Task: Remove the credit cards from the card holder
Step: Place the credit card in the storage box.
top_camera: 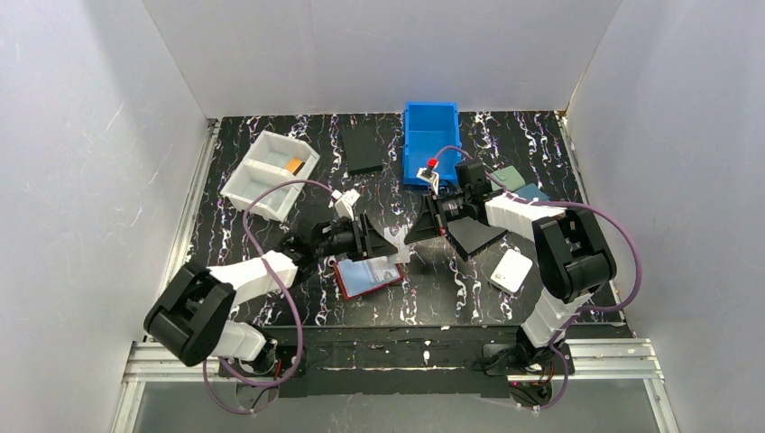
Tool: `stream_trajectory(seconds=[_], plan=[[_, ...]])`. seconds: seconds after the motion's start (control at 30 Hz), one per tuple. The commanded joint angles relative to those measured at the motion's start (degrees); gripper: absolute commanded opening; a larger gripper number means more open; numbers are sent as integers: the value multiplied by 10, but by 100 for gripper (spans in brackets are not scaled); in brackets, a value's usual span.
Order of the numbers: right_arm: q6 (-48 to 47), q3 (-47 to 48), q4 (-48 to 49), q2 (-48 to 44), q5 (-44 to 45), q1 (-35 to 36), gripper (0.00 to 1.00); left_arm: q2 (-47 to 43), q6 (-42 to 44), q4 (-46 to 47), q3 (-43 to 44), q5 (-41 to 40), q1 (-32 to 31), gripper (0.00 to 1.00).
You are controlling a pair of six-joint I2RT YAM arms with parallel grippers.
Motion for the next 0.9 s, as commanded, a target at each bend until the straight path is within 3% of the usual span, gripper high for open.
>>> stream_trajectory(seconds=[0.0,0.07,0.13,0.23,0.37,0.43,0.53,0.63,0.7,0.87], plan=[[0,1,19,-22,-18,3,1,32,-10,75,24,25,-7,38],[0,1,18,-22,-16,3,1,42,-15,91,24,30,-7,24],[0,1,18,-20,-11,3,1,45,-15,101,22,34,-7,2],[1,2,15,-19,6,3,3,25,3,104,11,27,-5,0],[-44,16,-44,-26,54,0,38,-17,28,53,-5,37,33,0],[-74,29,-85,-29,87,-2,47,-41,40,7,-4,56,68,0],[-112,41,-128,-35,114,-8,53,-81,110,-152,36,65,124,0],[-123,41,-135,-46,137,-9,54,-87,248,-433,148,10,167,0],[-128,41,-138,-52,146,-9,54,-56,343,-571,240,-34,186,0],[-138,41,-144,-61,151,-9,54,51,512,-739,427,-58,237,0]])
